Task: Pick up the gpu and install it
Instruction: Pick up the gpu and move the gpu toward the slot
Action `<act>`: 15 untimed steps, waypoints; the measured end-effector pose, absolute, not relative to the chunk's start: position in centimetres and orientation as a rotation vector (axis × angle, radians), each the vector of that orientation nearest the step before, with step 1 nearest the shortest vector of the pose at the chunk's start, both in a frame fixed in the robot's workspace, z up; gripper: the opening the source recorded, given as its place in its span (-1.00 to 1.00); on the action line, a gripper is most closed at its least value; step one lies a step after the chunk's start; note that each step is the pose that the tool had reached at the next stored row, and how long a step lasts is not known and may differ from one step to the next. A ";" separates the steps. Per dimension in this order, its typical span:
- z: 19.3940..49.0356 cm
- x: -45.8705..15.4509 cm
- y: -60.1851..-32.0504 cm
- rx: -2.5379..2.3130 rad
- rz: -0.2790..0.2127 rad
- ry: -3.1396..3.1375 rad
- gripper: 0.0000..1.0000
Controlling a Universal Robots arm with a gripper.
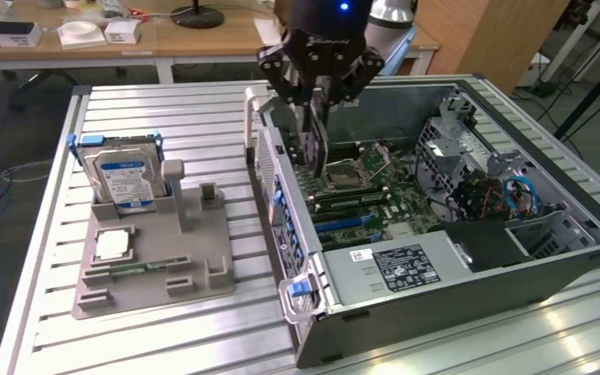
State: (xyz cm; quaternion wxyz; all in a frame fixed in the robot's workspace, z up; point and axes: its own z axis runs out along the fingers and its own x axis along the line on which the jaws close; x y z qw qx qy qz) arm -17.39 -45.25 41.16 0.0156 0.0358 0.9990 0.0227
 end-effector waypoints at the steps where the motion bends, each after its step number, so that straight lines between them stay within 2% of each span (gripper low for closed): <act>1: 41.2 -16.9 -45.3 0.111 0.071 3.108 -0.47; 15: 41.2 -10.5 -45.3 0.108 0.071 3.108 -0.47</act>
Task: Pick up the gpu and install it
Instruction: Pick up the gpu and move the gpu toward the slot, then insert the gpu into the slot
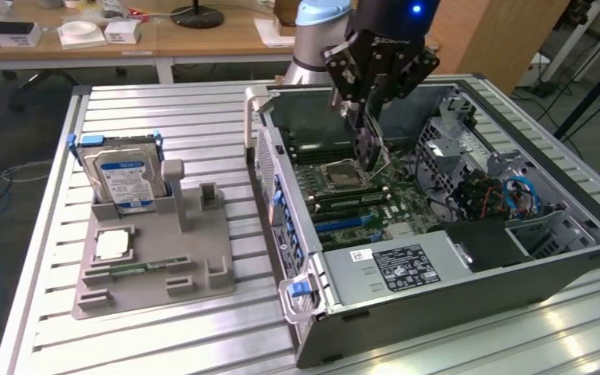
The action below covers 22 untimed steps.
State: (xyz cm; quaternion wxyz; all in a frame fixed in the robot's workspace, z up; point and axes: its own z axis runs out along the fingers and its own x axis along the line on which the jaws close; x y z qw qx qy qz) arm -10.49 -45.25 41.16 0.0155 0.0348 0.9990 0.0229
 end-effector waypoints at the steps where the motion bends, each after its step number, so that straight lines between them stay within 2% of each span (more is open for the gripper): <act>1: 41.2 -10.0 -45.3 0.108 0.072 3.108 -0.47; 12: 41.2 -5.2 -45.3 0.105 0.072 3.108 -0.47; 22: 41.2 -4.9 -45.3 0.105 0.072 3.108 -0.47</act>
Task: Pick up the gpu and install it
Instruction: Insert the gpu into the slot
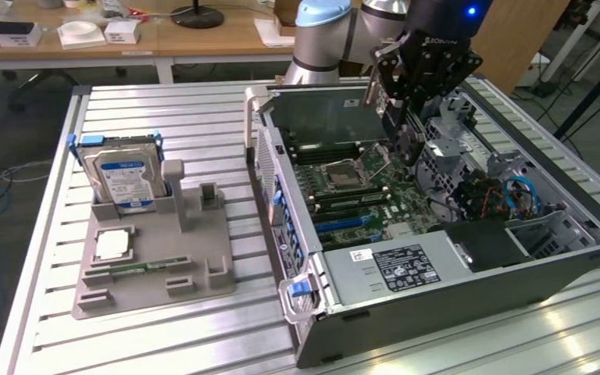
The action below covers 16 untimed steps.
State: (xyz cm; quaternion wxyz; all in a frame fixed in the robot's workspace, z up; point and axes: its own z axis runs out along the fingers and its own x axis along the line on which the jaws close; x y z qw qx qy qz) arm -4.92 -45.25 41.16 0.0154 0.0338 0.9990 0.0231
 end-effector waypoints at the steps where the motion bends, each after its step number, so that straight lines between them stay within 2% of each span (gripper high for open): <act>1: 41.2 -4.9 -45.3 0.105 0.072 3.108 -0.47; 16: 41.1 -4.9 -45.3 -0.107 0.075 3.111 -0.47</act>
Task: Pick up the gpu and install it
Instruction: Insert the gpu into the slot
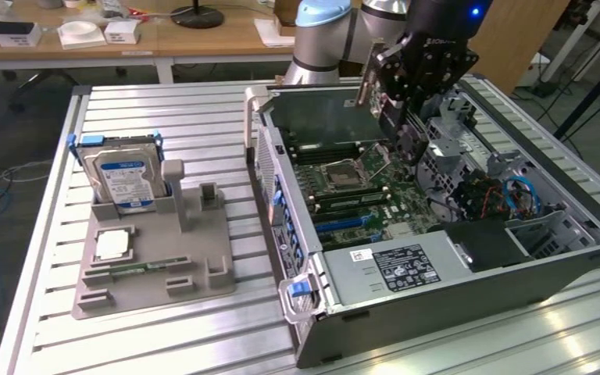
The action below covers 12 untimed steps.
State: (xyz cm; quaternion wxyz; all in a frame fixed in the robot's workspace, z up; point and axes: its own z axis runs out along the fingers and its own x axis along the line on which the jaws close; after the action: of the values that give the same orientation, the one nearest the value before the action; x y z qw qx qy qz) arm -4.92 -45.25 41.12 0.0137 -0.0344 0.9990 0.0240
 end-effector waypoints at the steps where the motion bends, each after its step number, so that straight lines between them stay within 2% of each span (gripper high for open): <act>1: 41.1 -4.9 -45.3 -0.134 0.075 3.111 -0.47; 12: 41.1 -4.9 -45.3 -0.405 0.079 3.091 -0.47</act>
State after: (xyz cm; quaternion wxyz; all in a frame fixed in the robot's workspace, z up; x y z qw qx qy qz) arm -4.92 -45.25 41.07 0.0114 -0.1298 0.9912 0.0253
